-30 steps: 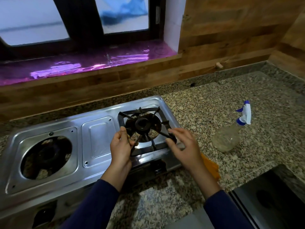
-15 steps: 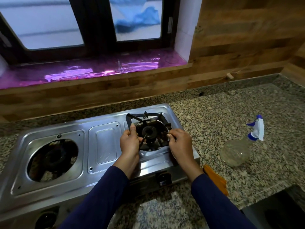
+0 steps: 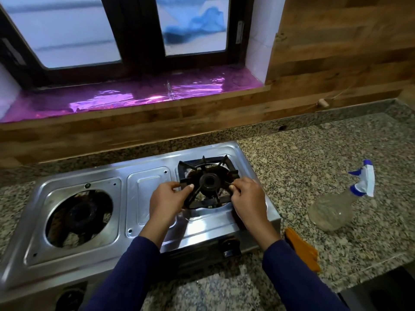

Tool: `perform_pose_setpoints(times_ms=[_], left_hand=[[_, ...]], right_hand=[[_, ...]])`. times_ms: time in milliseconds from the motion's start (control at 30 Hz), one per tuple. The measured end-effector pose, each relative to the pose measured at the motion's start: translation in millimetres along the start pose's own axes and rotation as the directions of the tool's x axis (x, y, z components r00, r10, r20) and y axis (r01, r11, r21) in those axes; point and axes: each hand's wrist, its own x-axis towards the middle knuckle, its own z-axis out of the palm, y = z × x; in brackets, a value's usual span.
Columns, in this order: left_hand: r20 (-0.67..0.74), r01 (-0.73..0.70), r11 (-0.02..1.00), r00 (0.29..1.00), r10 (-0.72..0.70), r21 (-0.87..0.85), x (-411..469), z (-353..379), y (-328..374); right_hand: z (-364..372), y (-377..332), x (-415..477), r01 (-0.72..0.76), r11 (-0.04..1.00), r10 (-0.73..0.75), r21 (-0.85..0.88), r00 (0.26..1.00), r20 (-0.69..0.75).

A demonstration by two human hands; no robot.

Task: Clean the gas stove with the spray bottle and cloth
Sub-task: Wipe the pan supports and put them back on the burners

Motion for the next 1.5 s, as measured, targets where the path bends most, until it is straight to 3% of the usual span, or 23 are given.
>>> perform_pose_setpoints(times_ms=[267,700,800,867,1000,1067,1167,1267,1400,1500], left_hand=[[-0.060,-0.082,0.887,0.991,0.123,0.454,-27.4,5.8,-0.4],[-0.118,-0.217,0.764,0.927,0.357,0.608,-35.3,12.9,-14.1],[-0.098,-0.255,0.698,0.901,0.423,0.669,-42.4,15.7,-17.1],[-0.081,-0.300,0.687,0.882,0.464,0.661,-49.4,20.9,-19.7],[0.056,-0.495,0.651,0.818,0.572,0.576,-62.4,39.6,-21.5],[0.129,-0.545,0.628,0.803,0.582,0.556,-64.4,48.2,-22.0],[0.193,-0.558,0.610,0.806,0.559,0.563,-66.3,57.4,-22.9],[0.200,-0.538,0.627,0.825,0.528,0.563,-68.6,58.2,-25.1],[0.231,-0.546,0.623,0.825,0.515,0.561,-67.5,52.8,-26.7],[0.269,-0.563,0.638,0.821,0.503,0.526,-64.3,43.8,-23.9]], right_hand=[[1.0,9.8,-4.7,-0.004,0.998,0.006,-0.060,1.000,0.030],[3.5,9.1,-8.8,0.016,0.998,-0.011,-0.053,0.997,0.081],[-4.8,8.2,-18.0,0.014,1.000,-0.013,-0.003,0.989,0.145],[-15.4,11.9,-33.5,-0.002,0.995,-0.007,0.095,0.996,0.094],[-38.4,32.8,-79.9,-0.147,0.963,0.189,0.226,0.966,-0.176],[-47.4,53.1,-102.0,-0.254,0.949,0.296,0.187,0.922,-0.248],[-53.8,91.1,-129.0,-0.486,0.874,0.478,-0.007,0.861,-0.173],[-49.5,114.5,-148.1,-0.588,0.793,0.594,-0.159,0.804,-0.013],[-48.1,122.5,-158.6,-0.493,0.868,0.495,0.058,0.867,-0.051],[-57.6,106.6,-152.3,-0.557,0.785,0.604,0.270,0.785,-0.138]])
